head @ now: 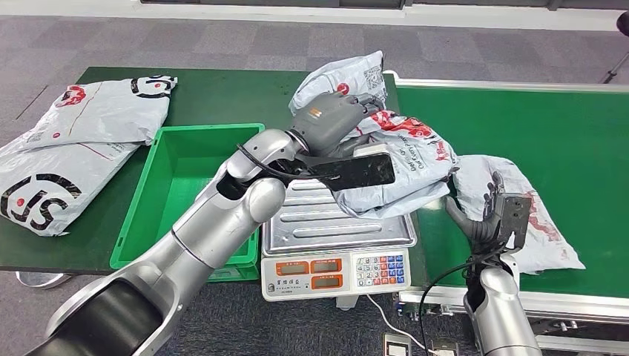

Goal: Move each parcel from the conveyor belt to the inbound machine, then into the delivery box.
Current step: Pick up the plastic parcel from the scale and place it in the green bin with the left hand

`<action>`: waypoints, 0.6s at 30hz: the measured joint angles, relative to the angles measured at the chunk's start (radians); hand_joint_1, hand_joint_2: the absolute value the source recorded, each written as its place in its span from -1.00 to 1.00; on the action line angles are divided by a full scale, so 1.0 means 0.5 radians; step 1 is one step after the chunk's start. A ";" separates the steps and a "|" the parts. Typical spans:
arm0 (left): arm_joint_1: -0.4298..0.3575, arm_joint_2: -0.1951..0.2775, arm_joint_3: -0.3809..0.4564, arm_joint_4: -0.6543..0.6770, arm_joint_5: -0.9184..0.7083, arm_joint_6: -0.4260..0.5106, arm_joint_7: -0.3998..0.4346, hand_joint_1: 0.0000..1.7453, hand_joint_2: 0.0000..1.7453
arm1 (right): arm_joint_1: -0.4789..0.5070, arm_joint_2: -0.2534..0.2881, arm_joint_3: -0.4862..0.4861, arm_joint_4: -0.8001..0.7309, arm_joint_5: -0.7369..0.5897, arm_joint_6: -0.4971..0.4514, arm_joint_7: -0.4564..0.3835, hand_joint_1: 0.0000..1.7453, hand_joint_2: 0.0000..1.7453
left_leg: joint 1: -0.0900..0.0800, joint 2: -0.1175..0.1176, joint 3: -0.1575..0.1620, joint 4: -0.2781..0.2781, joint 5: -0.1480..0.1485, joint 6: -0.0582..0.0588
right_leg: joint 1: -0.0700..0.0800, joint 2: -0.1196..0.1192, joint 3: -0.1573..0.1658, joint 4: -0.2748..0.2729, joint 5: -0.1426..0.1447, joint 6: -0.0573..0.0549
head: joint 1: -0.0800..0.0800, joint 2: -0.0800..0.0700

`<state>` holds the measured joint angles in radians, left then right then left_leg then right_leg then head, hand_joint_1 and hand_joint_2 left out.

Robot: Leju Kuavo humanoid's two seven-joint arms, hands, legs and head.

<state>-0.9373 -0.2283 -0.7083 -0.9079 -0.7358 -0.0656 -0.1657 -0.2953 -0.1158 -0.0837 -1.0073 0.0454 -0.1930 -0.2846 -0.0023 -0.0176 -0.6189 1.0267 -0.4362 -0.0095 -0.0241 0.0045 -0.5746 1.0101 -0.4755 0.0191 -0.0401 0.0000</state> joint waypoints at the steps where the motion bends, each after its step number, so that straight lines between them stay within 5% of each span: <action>1: -0.002 0.001 0.000 -0.006 0.000 0.000 0.000 1.00 1.00 | 0.001 0.000 -0.001 -0.003 0.000 0.000 0.000 -1.00 1.00 | 0.000 0.000 0.000 0.000 0.000 0.000 | 0.000 0.000 0.000 0.000 0.000 0.000 | 0.000 0.000; 11: -0.016 0.009 0.004 -0.019 -0.029 0.064 0.047 1.00 1.00 | 0.010 -0.003 -0.012 -0.019 -0.001 0.000 0.000 -1.00 1.00 | 0.000 0.000 0.000 0.000 0.000 0.000 | 0.000 0.000 -0.001 0.000 0.000 0.000 | 0.000 0.000; 18: -0.145 0.057 0.044 0.245 -0.362 0.364 0.412 1.00 1.00 | 0.057 -0.042 -0.021 -0.034 -0.033 -0.030 -0.017 -1.00 1.00 | 0.000 0.002 0.000 0.000 0.000 0.000 | 0.000 0.001 0.000 0.000 0.000 0.000 | 0.000 0.000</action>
<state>-1.0099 -0.1997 -0.6864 -0.7854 -0.9170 0.1163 0.0403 -0.2666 -0.1369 -0.0941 -1.0241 0.0291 -0.2080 -0.2929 -0.0024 -0.0167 -0.6189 1.0265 -0.4362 -0.0095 -0.0241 0.0052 -0.5746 1.0101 -0.4754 0.0192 -0.0401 0.0000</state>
